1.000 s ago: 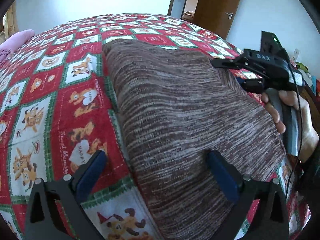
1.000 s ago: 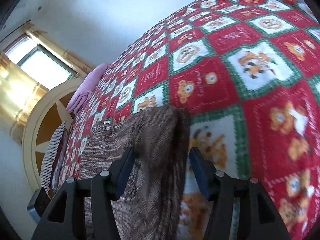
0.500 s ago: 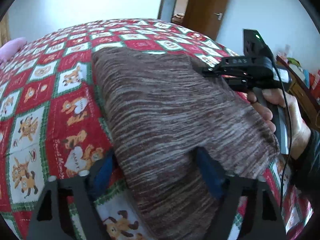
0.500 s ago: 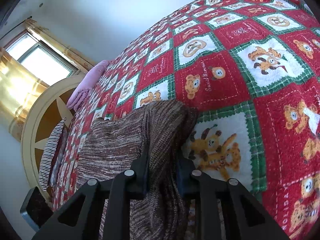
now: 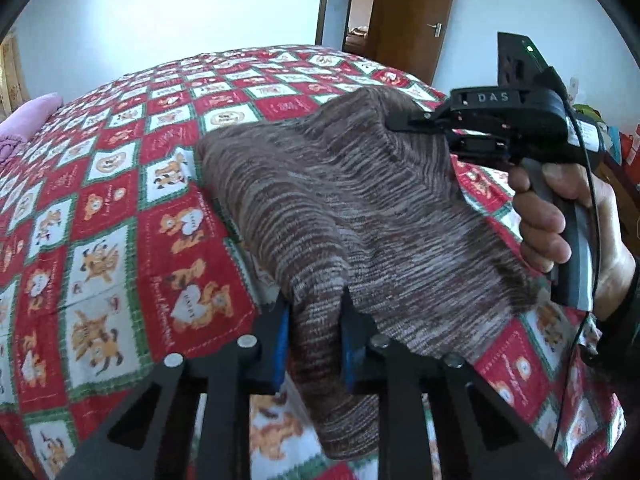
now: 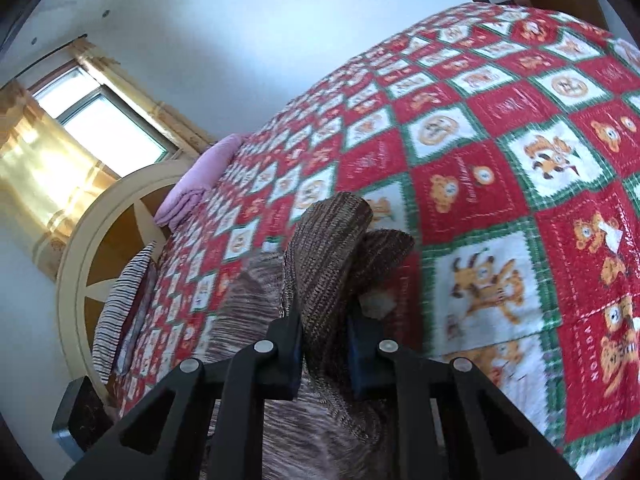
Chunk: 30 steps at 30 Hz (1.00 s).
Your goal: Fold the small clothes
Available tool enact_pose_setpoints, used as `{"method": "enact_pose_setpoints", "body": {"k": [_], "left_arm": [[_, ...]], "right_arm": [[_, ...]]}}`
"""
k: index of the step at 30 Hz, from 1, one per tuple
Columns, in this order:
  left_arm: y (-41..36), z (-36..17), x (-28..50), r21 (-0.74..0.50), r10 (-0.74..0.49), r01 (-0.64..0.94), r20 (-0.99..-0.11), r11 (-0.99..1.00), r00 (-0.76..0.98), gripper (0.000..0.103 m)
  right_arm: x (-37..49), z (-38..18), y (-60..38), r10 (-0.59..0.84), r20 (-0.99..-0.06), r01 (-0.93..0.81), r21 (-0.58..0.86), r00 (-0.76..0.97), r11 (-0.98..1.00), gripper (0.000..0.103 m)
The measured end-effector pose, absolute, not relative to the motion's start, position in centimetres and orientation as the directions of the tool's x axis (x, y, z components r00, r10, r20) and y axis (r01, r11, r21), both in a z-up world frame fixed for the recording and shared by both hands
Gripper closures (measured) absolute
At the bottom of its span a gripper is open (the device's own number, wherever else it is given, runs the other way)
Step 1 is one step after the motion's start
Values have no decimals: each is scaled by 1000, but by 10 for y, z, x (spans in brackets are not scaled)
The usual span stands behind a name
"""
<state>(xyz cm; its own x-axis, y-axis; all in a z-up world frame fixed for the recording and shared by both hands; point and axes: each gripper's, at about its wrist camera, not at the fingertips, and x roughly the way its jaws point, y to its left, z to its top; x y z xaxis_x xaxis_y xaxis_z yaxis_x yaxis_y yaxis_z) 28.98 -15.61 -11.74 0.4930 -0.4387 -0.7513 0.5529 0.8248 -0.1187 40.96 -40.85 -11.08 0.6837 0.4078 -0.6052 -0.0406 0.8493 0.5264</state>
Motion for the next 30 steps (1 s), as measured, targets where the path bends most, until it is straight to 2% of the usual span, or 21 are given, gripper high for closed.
{"method": "enact_pose_setpoints", "body": {"k": [16,30], "left_arm": [[-83,-76,243,-86,-386,481,-725,872,570,83],[-11,-71,216,-81,-305,359,-716,930,628,83]], "right_arm": [[379,-79,-311,511,-574,-200,518,640,832,86],[377,-99,-207,624,-561,-320,549,544,772,86]]}}
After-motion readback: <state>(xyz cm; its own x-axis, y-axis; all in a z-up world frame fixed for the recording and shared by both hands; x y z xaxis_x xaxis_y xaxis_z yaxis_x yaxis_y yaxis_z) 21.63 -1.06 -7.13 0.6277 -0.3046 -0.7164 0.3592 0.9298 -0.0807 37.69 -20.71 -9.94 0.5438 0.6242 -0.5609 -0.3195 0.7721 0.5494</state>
